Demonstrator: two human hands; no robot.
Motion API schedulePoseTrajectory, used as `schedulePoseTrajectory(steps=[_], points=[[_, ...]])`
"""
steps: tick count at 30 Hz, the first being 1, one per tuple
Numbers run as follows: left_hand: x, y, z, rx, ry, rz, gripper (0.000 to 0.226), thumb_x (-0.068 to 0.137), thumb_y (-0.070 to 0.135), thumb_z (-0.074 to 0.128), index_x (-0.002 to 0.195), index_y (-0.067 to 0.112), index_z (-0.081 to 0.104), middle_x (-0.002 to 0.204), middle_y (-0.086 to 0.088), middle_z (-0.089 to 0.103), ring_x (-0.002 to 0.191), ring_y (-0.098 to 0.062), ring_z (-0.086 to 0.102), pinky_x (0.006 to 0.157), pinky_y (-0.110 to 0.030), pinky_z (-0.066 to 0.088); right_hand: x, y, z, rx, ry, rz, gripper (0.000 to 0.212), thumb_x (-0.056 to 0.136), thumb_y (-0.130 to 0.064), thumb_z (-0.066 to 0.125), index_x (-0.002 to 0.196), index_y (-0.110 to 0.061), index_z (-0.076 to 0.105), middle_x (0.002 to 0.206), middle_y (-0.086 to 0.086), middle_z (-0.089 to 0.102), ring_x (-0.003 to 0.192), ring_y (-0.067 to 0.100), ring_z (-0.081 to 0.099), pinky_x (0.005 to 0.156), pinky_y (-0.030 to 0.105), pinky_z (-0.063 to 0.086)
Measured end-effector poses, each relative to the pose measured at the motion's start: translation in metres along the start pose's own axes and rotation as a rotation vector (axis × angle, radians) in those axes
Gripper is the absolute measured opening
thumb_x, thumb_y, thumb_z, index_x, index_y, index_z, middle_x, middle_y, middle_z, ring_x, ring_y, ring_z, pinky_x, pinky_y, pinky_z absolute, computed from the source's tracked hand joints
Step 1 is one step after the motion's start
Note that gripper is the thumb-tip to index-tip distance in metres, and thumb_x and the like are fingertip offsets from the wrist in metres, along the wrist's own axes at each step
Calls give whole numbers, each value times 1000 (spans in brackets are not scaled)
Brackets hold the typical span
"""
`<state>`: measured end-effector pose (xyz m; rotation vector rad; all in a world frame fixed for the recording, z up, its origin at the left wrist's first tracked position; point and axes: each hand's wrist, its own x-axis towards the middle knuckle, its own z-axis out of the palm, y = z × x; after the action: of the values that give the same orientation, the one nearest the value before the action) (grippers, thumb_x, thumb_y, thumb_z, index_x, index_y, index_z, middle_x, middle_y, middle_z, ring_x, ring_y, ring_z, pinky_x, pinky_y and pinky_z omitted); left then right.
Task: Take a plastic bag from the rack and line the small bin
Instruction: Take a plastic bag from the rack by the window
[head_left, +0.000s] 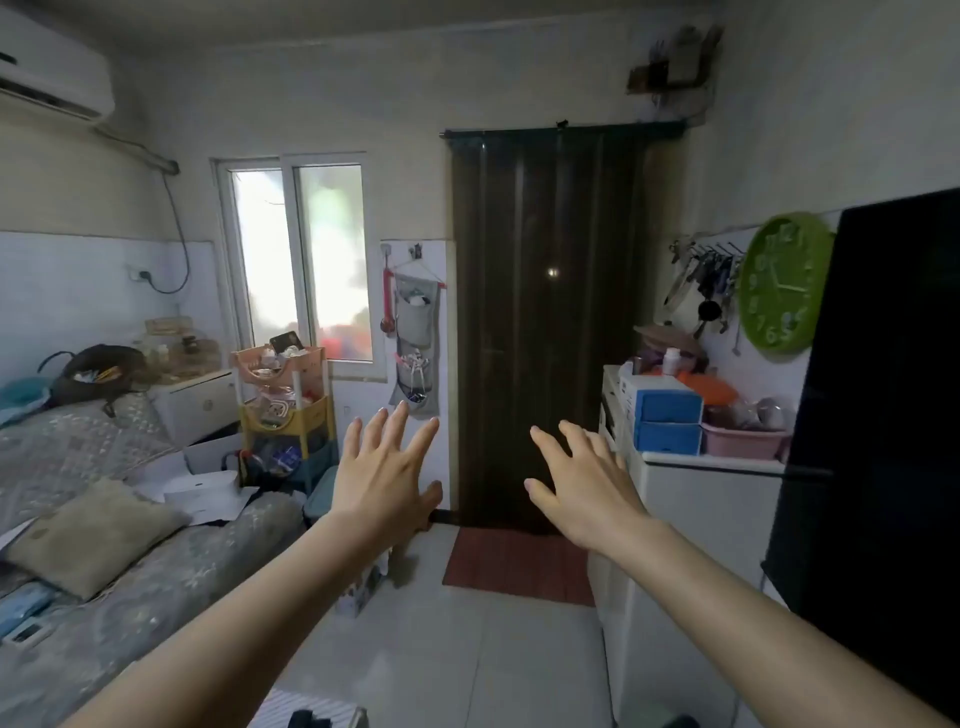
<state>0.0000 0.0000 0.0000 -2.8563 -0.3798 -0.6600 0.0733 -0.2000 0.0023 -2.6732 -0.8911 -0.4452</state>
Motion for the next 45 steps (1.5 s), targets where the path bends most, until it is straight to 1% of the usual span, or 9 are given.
schedulePoseTrajectory(steps=[4,7,12,17,23,27,32,38,45], points=[[70,8,25,25,2,-44,73,88,56,40,146,31,3,159,-11,1,145,-32,1,117,-49,0,77,35,4,0,22,-56,59,94,-41,41,145,-24,16,155,11,17,142,31,12,112,49,21],[120,5,50,33,34,-114,73,88,57,39,146,31,2,159,-11,2,145,-32,2,117,-49,2,136,53,20,14,45,-92,59,93,-41,42,144,-24,18,154,11,20,141,31,15,111,50,23],[182,-16,96,40,17,-176,73,88,55,41,146,30,5,158,-11,6,144,-32,6,116,-48,4,220,61,67,38,-26,-144,58,94,-40,42,144,-22,19,154,11,20,139,31,17,110,49,24],[251,-57,161,25,9,-261,72,87,56,41,146,29,9,158,-11,10,143,-32,9,115,-48,5,314,52,125,47,-66,-227,59,93,-41,41,144,-22,19,154,12,19,139,31,17,110,49,24],[359,-135,241,10,41,-323,75,84,59,41,145,29,10,156,-10,14,142,-31,12,116,-48,5,452,31,191,75,-94,-289,58,93,-39,42,144,-23,18,153,10,20,138,30,18,110,47,23],[433,-191,291,-27,51,-377,72,84,61,39,144,29,14,155,-9,19,140,-31,18,115,-49,10,547,16,235,121,-122,-298,60,93,-39,42,145,-24,15,153,9,19,138,29,19,110,45,26],[496,-247,356,-20,-52,-409,74,84,62,38,144,28,11,154,-8,18,140,-32,15,116,-50,9,662,-4,293,205,-147,-319,59,93,-36,44,144,-22,18,152,8,20,137,30,20,108,45,31],[588,-350,417,33,-11,-463,73,83,59,44,143,29,15,152,-10,21,138,-31,20,114,-49,12,808,-52,383,221,-152,-402,58,93,-38,44,143,-21,21,150,9,24,133,32,26,104,47,32],[681,-465,483,70,-49,-569,72,84,57,43,143,29,13,154,-11,17,140,-32,16,116,-49,11,968,-131,473,209,-204,-537,57,91,-38,45,141,-20,24,147,12,27,130,35,28,101,47,32]])
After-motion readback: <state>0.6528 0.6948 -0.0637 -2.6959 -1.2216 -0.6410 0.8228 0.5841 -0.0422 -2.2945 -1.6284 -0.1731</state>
